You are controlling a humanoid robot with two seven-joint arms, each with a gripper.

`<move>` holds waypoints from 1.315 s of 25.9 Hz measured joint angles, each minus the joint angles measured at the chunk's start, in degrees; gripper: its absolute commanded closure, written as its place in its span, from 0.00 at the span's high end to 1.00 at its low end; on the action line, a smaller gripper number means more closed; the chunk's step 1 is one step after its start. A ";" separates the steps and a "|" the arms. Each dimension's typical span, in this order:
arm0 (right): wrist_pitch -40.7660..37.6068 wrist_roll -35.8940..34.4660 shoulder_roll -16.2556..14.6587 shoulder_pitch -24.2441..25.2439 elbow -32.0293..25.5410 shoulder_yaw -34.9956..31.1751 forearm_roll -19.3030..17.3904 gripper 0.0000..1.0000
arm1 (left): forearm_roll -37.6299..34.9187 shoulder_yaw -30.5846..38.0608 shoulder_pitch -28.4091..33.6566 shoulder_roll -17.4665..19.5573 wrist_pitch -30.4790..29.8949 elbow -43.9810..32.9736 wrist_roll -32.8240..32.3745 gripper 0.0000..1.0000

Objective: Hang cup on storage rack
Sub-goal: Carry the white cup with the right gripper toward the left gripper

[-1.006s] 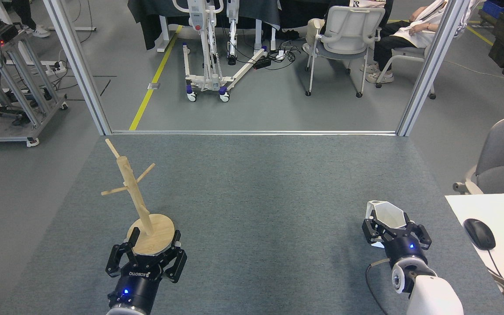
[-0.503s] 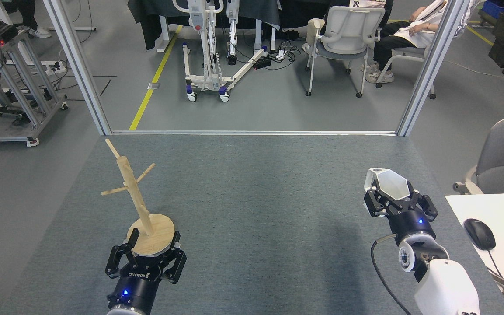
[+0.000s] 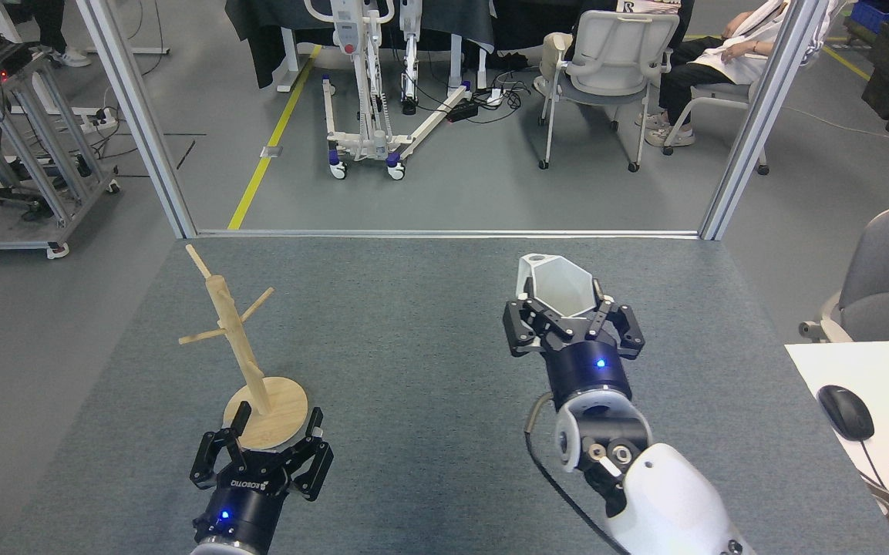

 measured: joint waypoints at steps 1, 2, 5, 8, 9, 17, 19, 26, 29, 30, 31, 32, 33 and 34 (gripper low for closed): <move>3.01 0.32 0.72 -1.59 -0.37 2.93 -0.05 0.00 | 0.02 -0.02 -0.05 -0.02 -0.40 0.05 -0.01 1.00; 5.68 0.43 1.52 -2.98 -0.60 5.42 -0.07 0.00 | 0.04 -0.04 -0.11 -0.07 -0.96 0.13 -0.05 1.00; 13.10 1.51 4.86 -7.02 -0.94 12.48 -0.12 0.00 | 0.20 -0.20 -0.43 -0.31 -2.78 0.47 -0.47 1.00; 17.29 3.12 7.61 -10.16 -0.89 17.33 -0.25 0.00 | 0.41 -1.02 -0.59 -0.68 -3.67 0.88 -0.89 0.99; 17.84 3.43 8.31 -10.98 -0.81 18.39 -0.32 0.00 | 0.45 -1.48 -0.59 -0.86 -3.74 0.92 -0.94 0.99; 19.09 5.37 12.48 -14.89 0.09 23.92 -0.64 0.00 | 0.15 -6.33 -0.19 -4.95 -2.99 -0.64 -1.60 0.99; 19.13 5.66 12.72 -15.05 0.23 24.29 -0.65 0.00 | 0.11 -6.85 -0.17 -5.86 -1.08 -1.90 -2.05 0.99; 19.13 5.95 13.22 -14.84 0.64 25.37 -0.67 0.00 | -0.52 -8.58 -0.47 -6.62 4.23 -4.51 -3.36 0.98; 19.14 6.02 13.64 -14.51 1.08 25.40 -0.66 0.00 | -3.40 -10.18 -0.66 -6.79 6.19 -5.13 -5.03 0.98; 19.14 6.04 13.76 -14.39 1.30 25.40 -0.66 0.00 | -5.91 -11.09 -0.71 -6.81 7.45 -5.27 -5.69 0.98; 19.14 6.04 13.84 -14.32 1.48 25.40 -0.67 0.00 | -8.26 -11.95 -0.86 -6.90 8.31 -5.37 -6.19 0.98; 19.14 6.04 13.92 -14.23 1.64 25.40 -0.67 0.00 | -10.40 -12.83 -1.03 -7.04 8.83 -5.40 -6.72 0.98; 19.14 6.05 13.97 -14.15 1.79 25.41 -0.67 0.00 | -12.13 -13.56 -1.25 -7.19 9.20 -5.38 -7.29 0.98; 19.14 6.08 14.01 -14.09 1.87 25.41 -0.67 0.00 | -13.63 -14.12 -1.61 -7.33 9.69 -5.35 -7.97 0.98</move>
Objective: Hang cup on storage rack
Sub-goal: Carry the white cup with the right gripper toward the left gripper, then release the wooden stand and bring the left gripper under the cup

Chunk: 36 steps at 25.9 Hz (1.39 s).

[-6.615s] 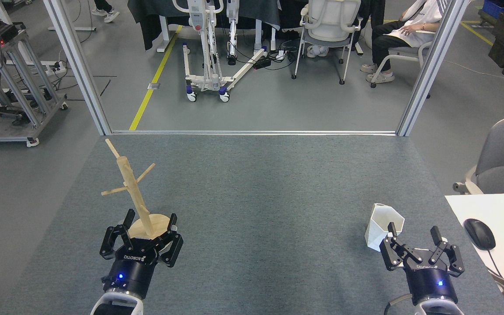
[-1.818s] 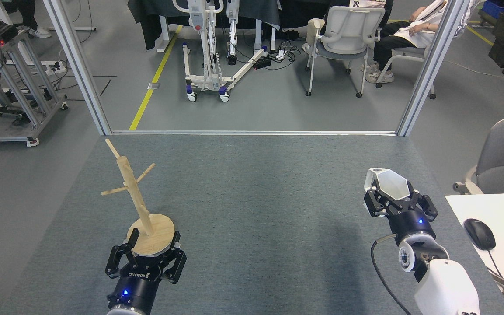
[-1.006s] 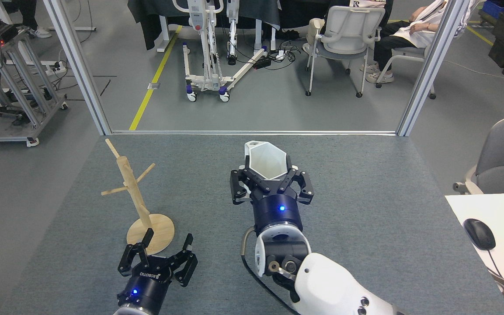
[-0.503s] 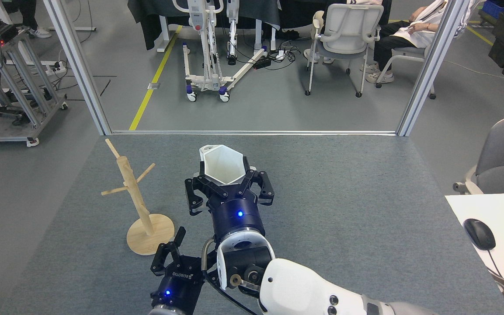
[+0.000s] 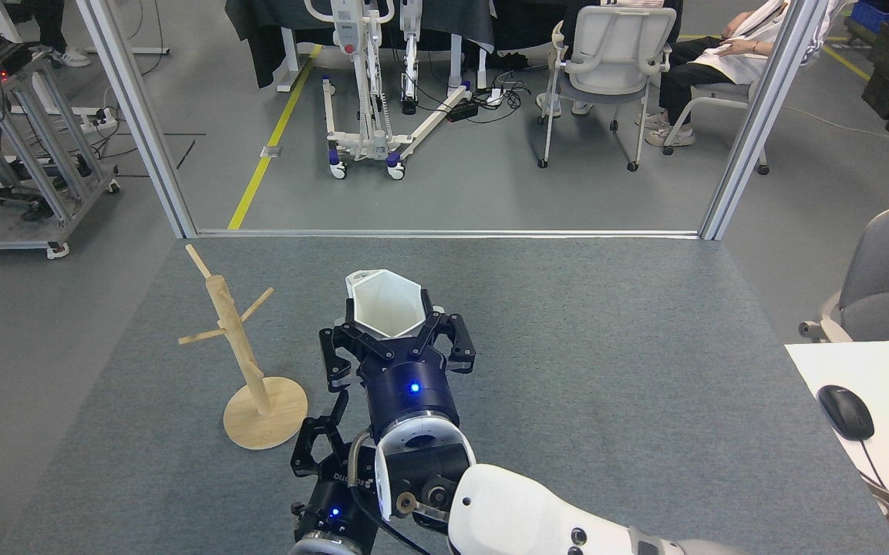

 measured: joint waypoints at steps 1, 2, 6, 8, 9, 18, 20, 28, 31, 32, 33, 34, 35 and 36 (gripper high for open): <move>0.00 0.07 0.02 0.07 0.08 0.00 0.01 0.00 | -0.96 -0.51 -0.32 -0.15 0.24 0.04 -0.59 0.98; 0.00 0.17 0.04 0.16 0.13 0.00 0.02 0.00 | -1.68 -0.84 -0.58 -0.29 0.26 0.05 -1.31 0.98; 0.00 -0.01 0.05 0.46 0.20 0.01 0.07 0.00 | -2.87 -1.34 -1.76 -0.60 0.66 0.03 -3.60 0.98; 0.00 -0.16 0.05 0.63 0.23 0.01 0.08 0.00 | -2.98 -1.39 -2.35 -0.81 0.79 0.25 -4.21 0.98; 0.00 -0.19 -0.01 0.69 0.26 0.01 0.08 0.00 | -3.00 -1.40 -2.69 -0.91 0.82 0.38 -4.40 0.98; 0.00 -0.26 -1.00 0.85 1.19 -0.58 0.09 0.00 | -2.17 -0.90 -3.91 -1.13 1.31 1.78 -4.91 0.98; -0.04 -0.33 -1.54 0.84 1.29 -0.77 0.09 0.00 | -2.09 -0.85 -4.10 -1.19 1.33 1.91 -5.17 0.98; 0.01 -0.21 -5.21 0.92 2.97 -5.52 -0.04 0.00 | -1.99 -0.88 -6.58 -1.27 1.07 3.01 -7.85 0.98; 0.01 -0.15 -5.47 0.89 3.89 -6.19 -0.10 0.00 | -1.97 -0.98 -6.70 -1.28 0.89 3.09 -8.01 0.98; 0.01 -0.14 -5.50 0.83 4.08 -6.30 -0.19 0.00 | -1.96 -1.02 -6.69 -1.27 0.79 3.11 -8.05 0.98; 0.01 -0.13 -5.50 0.77 4.20 -6.37 -0.36 0.00 | -1.95 -1.05 -6.63 -1.25 0.75 3.13 -8.05 0.98; 0.01 -0.08 -5.50 0.76 4.33 -6.48 -0.63 0.00 | -1.95 -1.08 -6.52 -1.22 0.70 3.15 -8.08 0.98; 0.01 -0.05 -5.45 0.71 4.51 -6.62 -0.92 0.00 | -1.94 -1.09 -6.47 -1.20 0.68 3.16 -8.09 0.98; 0.01 -0.04 -5.40 0.65 4.78 -6.80 -1.18 0.00 | -1.94 -1.08 -6.47 -1.18 0.66 3.17 -8.10 0.98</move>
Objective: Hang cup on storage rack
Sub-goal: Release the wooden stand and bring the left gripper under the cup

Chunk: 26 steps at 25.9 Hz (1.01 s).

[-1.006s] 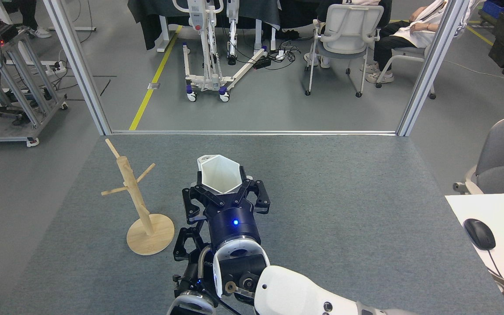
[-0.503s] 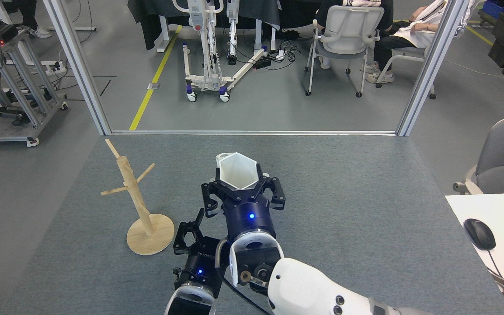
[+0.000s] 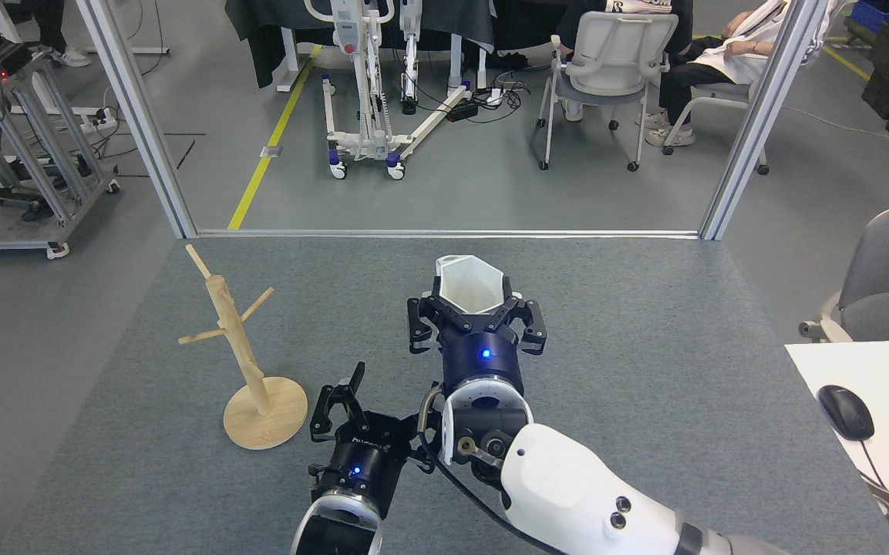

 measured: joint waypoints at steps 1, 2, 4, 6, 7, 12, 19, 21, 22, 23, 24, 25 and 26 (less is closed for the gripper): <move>-0.01 0.01 0.09 -0.05 0.42 -0.16 -0.19 0.00 | 0.00 0.01 -0.01 0.02 -0.08 0.05 0.00 0.98; 0.00 0.02 0.19 -0.12 0.98 -0.33 -0.34 0.00 | 0.01 0.03 -0.04 0.06 -0.25 0.17 0.00 0.98; -0.04 0.19 0.37 -0.39 2.28 -0.75 -0.59 0.00 | 0.07 0.05 -0.19 0.12 -0.41 0.50 0.00 0.98; -0.05 0.26 0.45 -0.81 3.73 -1.42 -1.06 0.00 | 0.21 0.07 -0.37 0.08 -0.78 1.28 0.05 0.98; -0.05 0.27 0.48 -1.08 4.43 -1.79 -1.43 0.00 | 0.27 0.08 -0.57 0.02 -1.03 1.82 0.07 0.98; -0.05 -0.17 0.64 -2.07 6.34 -2.64 -3.16 0.00 | 0.89 -0.04 -1.48 -0.50 -1.83 3.56 0.06 0.98; -0.05 -0.28 1.39 -2.25 6.58 -2.77 -3.53 0.00 | 1.22 -0.38 -4.56 -3.68 -3.27 8.54 0.16 0.98; -0.03 -0.30 1.91 -2.27 6.57 -2.79 -3.59 0.00 | 1.26 -0.67 -5.77 -4.22 -3.50 9.94 0.33 0.98; -0.03 -0.31 2.21 -2.29 6.57 -2.88 -3.61 0.00 | 1.28 -0.82 -6.34 -4.38 -3.50 10.59 0.33 0.98; -0.03 -0.35 2.42 -2.31 6.57 -2.99 -3.62 0.00 | 1.30 -0.97 -6.97 -4.51 -3.50 11.20 0.34 0.98; -0.03 -0.41 2.56 -2.31 6.58 -3.10 -3.63 0.00 | 1.31 -1.05 -7.58 -4.60 -3.41 11.74 0.36 0.98; -0.03 -0.48 2.66 -2.31 6.58 -3.17 -3.64 0.00 | 1.33 -1.12 -8.18 -4.66 -3.36 12.30 0.37 0.98; -0.03 -0.51 2.76 -2.31 6.60 -3.25 -3.64 0.00 | 1.35 -1.18 -8.82 -4.69 -3.33 12.81 0.37 0.98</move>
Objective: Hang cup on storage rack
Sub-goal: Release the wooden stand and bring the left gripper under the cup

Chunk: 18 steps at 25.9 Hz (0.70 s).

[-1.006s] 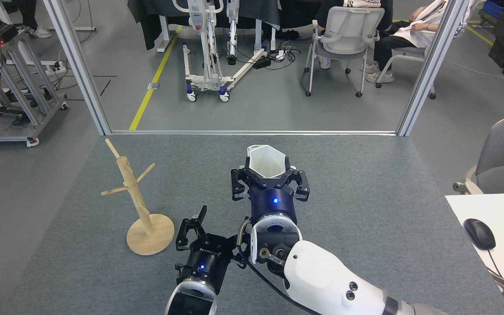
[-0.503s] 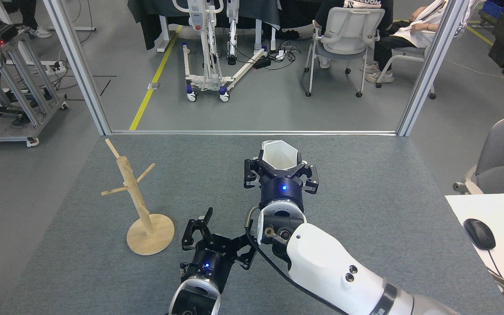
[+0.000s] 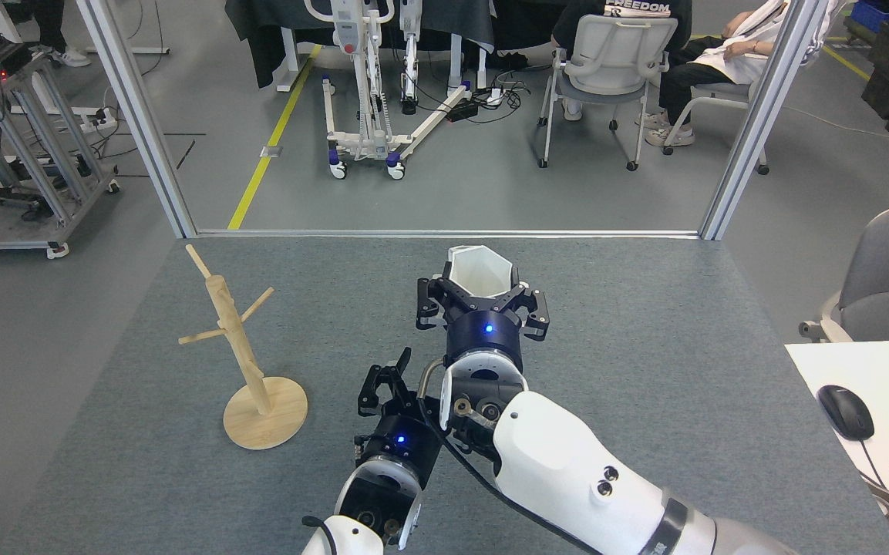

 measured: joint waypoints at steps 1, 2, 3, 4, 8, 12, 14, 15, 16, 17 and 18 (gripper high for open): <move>0.00 0.00 0.04 0.00 0.03 -0.05 -0.04 0.00 | 0.02 -0.03 -0.60 -0.04 0.10 0.43 0.00 0.98; 0.00 0.02 0.08 0.00 0.06 -0.08 -0.09 0.00 | 0.07 -0.05 -1.21 -0.07 0.14 0.89 0.00 0.98; 0.00 0.11 0.11 0.01 0.07 -0.10 -0.13 0.00 | 0.15 -0.06 -1.74 -0.08 0.14 1.35 -0.05 0.98; 0.00 0.17 0.15 0.04 0.08 -0.11 -0.17 0.00 | 0.22 -0.08 -2.26 -0.09 0.20 1.76 -0.11 0.98; 0.01 0.24 0.23 0.13 0.09 -0.14 -0.25 0.00 | 0.50 -0.21 -4.10 -0.16 0.28 3.15 -0.29 0.98; 0.01 0.26 0.51 0.20 0.09 -0.14 -0.27 0.00 | 0.84 -0.40 -5.19 -0.23 0.29 4.06 -0.45 0.98; 0.01 0.28 0.60 0.25 0.09 -0.14 -0.28 0.00 | 1.21 -1.02 -5.85 -0.25 0.24 4.86 -0.50 0.97; 0.01 0.36 0.66 0.29 0.09 -0.14 -0.28 0.00 | 1.55 -1.51 -6.16 -0.26 0.24 5.21 -0.51 0.96; 0.01 0.44 0.74 0.33 0.08 -0.14 -0.28 0.00 | 1.87 -1.96 -6.41 -0.27 0.24 5.50 -0.51 0.96; 0.01 0.52 0.87 0.37 0.05 -0.14 -0.28 0.00 | 2.16 -2.43 -6.72 -0.28 0.23 5.86 -0.54 0.96; 0.01 0.52 0.99 0.41 0.03 -0.14 -0.28 0.00 | 2.40 -2.82 -7.10 -0.27 0.23 6.24 -0.54 0.96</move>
